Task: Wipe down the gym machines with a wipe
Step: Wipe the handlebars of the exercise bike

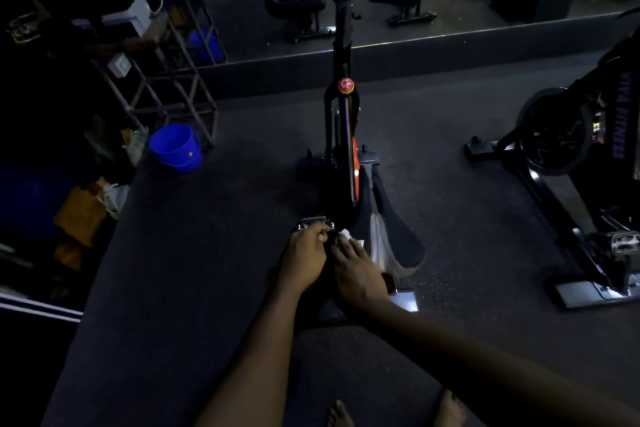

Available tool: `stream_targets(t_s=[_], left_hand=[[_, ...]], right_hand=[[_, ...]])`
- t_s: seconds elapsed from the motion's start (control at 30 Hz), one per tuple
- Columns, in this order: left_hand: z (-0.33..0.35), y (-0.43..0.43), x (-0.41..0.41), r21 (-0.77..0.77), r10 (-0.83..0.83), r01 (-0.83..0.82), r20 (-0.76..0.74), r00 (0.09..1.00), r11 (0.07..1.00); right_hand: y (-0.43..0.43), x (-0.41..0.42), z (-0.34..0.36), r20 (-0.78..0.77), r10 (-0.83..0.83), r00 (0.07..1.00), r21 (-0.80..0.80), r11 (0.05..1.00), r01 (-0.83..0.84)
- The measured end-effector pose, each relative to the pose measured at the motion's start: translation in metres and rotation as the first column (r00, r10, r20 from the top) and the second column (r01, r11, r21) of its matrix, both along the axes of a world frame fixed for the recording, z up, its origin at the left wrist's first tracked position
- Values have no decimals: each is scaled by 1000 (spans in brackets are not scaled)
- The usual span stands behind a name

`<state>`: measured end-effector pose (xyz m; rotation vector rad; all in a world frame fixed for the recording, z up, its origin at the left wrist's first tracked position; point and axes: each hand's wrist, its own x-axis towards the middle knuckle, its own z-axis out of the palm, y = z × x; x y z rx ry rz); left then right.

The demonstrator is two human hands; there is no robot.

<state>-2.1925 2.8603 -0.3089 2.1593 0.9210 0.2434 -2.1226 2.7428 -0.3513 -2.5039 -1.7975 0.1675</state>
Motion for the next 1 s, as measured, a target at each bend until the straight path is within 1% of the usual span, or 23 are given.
stream_targets(t_s=[0.07,0.1,0.13,0.17,0.23,0.27,0.3,0.37,0.4,0.43,0.5,0.53,0.63,0.67,0.7,0.73,0.77,0.8,0.87,0.9,0.93,1.0], left_hand=[[-2,-2,0,-11,5,-5,0,1000,1000],[-2,-3,0,-26,1,-1,-3,1000,1000],[-2,-5,1,-44,-13,13,-3,1000,999],[1,-7,3,-64,-26,26,-5,1000,998],[3,-10,6,-71,-46,46,0,999,996],[3,-10,8,-65,-52,52,2,999,997],[4,-11,10,-59,-51,51,-5,999,997],[5,-12,16,-54,-70,68,-43,997,996],[4,-13,19,-62,-94,90,-72,993,994],[3,-14,22,-74,-129,121,-107,986,990],[1,-17,29,-91,-201,187,-183,962,978],[1,-18,32,-90,-219,204,-214,952,975],[-2,-15,39,-73,-214,203,-236,948,977],[-3,-13,40,-86,-205,189,-234,950,978],[-6,-11,42,-104,-194,174,-236,952,979],[-7,-9,42,-103,-190,170,-236,953,980],[-8,-10,44,-90,-193,176,-238,952,980],[-9,-10,45,-77,-199,186,-248,948,980],[-3,-12,45,-73,-231,219,-273,934,973],[-2,-12,46,-68,-245,235,-284,927,970],[-2,-11,46,-71,-257,247,-296,920,966],[-3,-7,49,-101,-281,262,-317,906,960]], right_hand=[[-22,-5,-10,78,86,993,46,995,-89],[-30,-3,-10,90,97,991,64,993,-103],[-33,1,-10,79,70,994,93,993,-78],[-35,3,-9,29,-5,1000,115,993,2],[-37,-4,-2,-85,-199,976,147,967,209],[-40,-11,-3,-112,-243,964,173,950,260],[-45,-16,-7,-115,-238,964,197,946,257],[-60,-18,-10,-105,-199,974,193,957,217],[-64,-13,-10,-101,-230,968,205,947,246],[-65,-9,-11,-103,-314,944,228,916,330],[-63,-9,-9,-145,-499,855,225,825,519],[-63,-13,-9,-164,-522,837,211,811,546],[-76,-18,-13,-169,-425,889,221,863,455],[-79,-11,-13,-168,-429,888,223,861,458],[-80,-2,-13,-201,-484,851,235,820,522],[-77,6,-11,-292,-552,781,251,744,620],[-74,11,-8,-412,-586,698,255,661,705],[-69,11,-5,-509,-586,630,236,609,757],[-64,12,-4,-619,-547,563,202,582,788],[-63,18,1,-677,-526,515,188,553,812],[-60,30,7,-735,-522,432,147,500,854],[-55,68,16,-809,-548,213,-60,438,897]])
